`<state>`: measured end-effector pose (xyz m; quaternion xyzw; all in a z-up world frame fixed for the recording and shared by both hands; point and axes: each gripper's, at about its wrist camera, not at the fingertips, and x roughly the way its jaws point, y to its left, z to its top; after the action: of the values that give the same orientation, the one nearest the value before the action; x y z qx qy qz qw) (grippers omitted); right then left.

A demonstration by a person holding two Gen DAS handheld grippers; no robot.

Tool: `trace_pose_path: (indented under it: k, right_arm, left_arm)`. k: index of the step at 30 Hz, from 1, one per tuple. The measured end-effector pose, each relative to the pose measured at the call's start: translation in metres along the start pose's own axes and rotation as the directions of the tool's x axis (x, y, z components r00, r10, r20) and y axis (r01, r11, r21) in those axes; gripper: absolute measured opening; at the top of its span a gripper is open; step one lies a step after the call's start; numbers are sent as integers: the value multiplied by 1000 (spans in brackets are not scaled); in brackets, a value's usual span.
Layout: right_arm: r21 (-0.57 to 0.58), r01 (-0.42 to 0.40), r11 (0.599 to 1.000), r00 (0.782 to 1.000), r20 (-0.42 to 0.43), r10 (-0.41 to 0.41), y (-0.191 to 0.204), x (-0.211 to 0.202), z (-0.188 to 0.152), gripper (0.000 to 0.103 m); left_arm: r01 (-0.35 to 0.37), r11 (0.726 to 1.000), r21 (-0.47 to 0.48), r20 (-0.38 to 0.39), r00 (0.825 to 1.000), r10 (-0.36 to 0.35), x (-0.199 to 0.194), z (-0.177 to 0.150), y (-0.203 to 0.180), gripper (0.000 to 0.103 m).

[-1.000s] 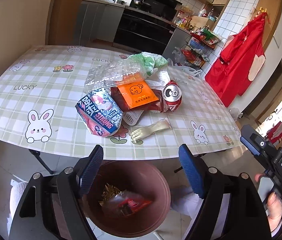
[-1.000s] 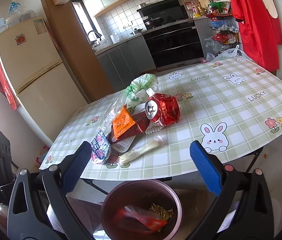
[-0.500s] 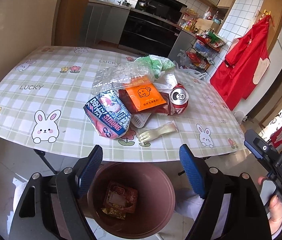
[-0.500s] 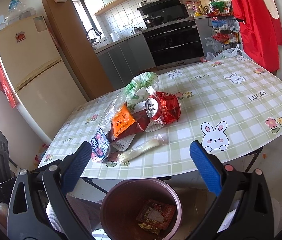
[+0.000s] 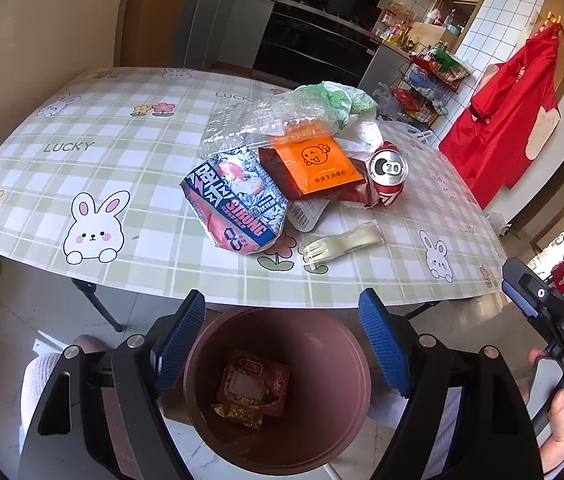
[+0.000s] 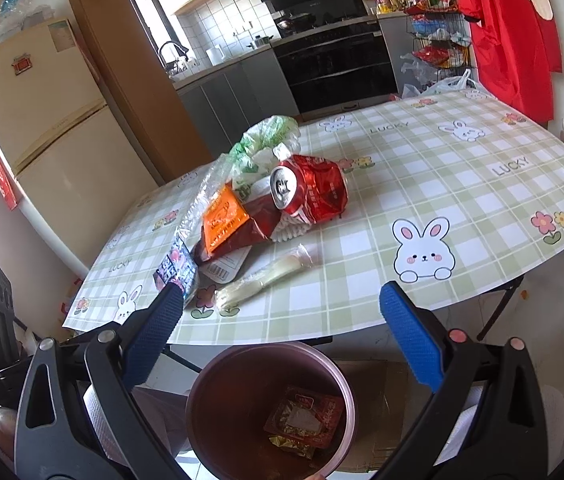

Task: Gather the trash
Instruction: 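Reach the left gripper to the blue STRONG snack bag and grasp it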

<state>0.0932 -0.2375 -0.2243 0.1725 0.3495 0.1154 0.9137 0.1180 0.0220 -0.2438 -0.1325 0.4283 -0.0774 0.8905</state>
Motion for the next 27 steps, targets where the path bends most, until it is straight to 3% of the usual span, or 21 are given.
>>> trace_pose_path:
  k: [9, 15, 22, 27]
  right_arm:
    - [-19, -1, 1000, 997, -73, -1, -1, 35, -3, 97]
    - [-18, -3, 1000, 994, -110, 1, -4, 62, 3, 97]
    - [-1, -30, 1000, 986, -165, 29, -1, 96, 5, 97]
    - [-39, -8, 999, 983, -186, 1, 8, 110, 8, 97]
  left_arm:
    - [-32, 998, -50, -18, 999, 31, 26, 14, 23, 77]
    - [-4, 990, -139, -4, 1000, 3, 51, 34, 49, 77]
    - [38, 974, -223, -18, 999, -44, 87, 53, 79, 62]
    - [78, 962, -260, -34, 995, -90, 105, 60, 89, 54]
